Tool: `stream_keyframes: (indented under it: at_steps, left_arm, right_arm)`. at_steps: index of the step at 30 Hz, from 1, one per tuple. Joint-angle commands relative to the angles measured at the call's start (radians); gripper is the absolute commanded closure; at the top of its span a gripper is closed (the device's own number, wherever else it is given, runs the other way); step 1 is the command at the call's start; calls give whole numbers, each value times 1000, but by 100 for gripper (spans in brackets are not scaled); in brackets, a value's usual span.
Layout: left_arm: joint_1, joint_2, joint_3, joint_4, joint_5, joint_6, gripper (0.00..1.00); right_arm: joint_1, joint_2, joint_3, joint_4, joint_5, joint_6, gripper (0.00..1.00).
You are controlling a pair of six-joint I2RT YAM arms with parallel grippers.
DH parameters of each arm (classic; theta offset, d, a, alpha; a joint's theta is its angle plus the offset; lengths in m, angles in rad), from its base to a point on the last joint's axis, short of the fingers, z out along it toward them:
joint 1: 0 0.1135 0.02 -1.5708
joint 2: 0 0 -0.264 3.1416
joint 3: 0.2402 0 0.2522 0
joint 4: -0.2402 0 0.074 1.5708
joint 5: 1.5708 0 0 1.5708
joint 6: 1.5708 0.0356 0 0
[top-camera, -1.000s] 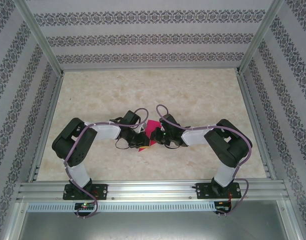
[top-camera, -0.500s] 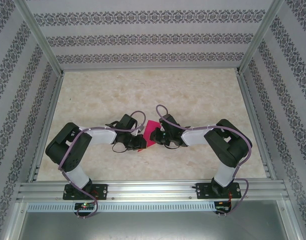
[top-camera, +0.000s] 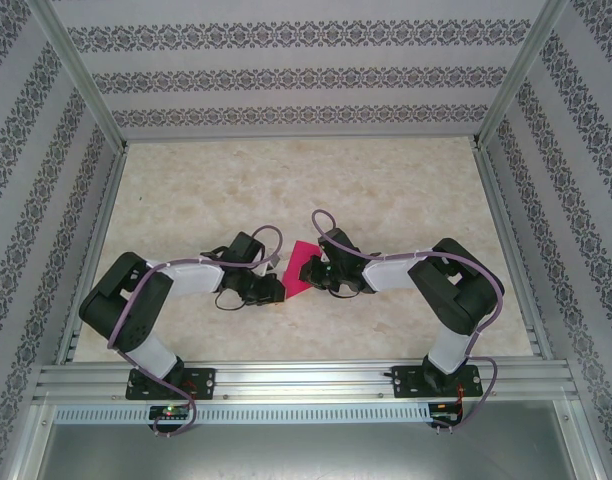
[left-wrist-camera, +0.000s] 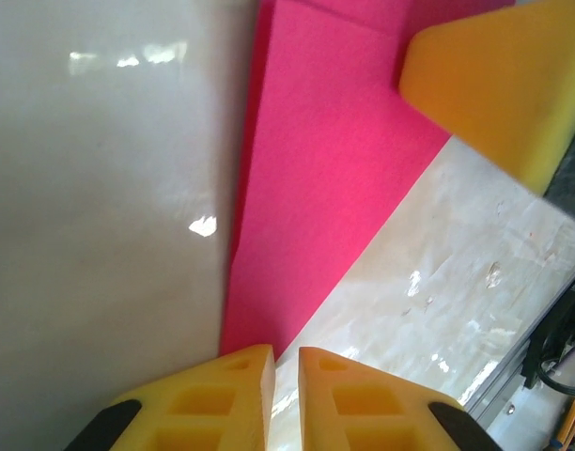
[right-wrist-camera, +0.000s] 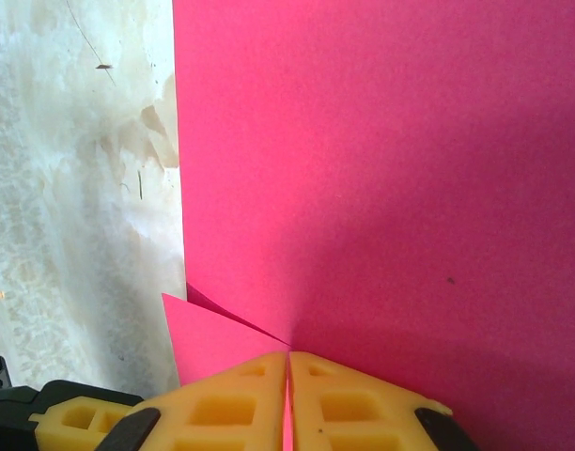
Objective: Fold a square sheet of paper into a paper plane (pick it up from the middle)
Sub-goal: Third fold the triangle at the center of the table.
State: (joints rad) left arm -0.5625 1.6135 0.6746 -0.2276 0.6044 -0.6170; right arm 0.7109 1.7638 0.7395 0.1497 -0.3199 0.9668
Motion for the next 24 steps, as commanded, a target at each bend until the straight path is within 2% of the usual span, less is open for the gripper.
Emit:
stream_keyframes:
  at_steps: [1,9,15,18,24]
  left_arm:
    - [21,-20,-52,-190,-27,36,81]
    - [33,-114,-51,-246,-63,37,79]
    - [35,-206,42,-263,-133,28,76]
    - [39,-174,113,-262,-184,31,76]
    - [38,-43,236,-196,-120,49,76]
  right_arm:
    - [-26,33,-11,-107,66,-38,89]
    - [-27,27,6,-106,48,-43,88]
    - [-24,-59,46,-98,-7,-74,83]
    - [-25,-149,81,-174,21,-111,77]
    - [-62,-304,14,-303,151,-109,66]
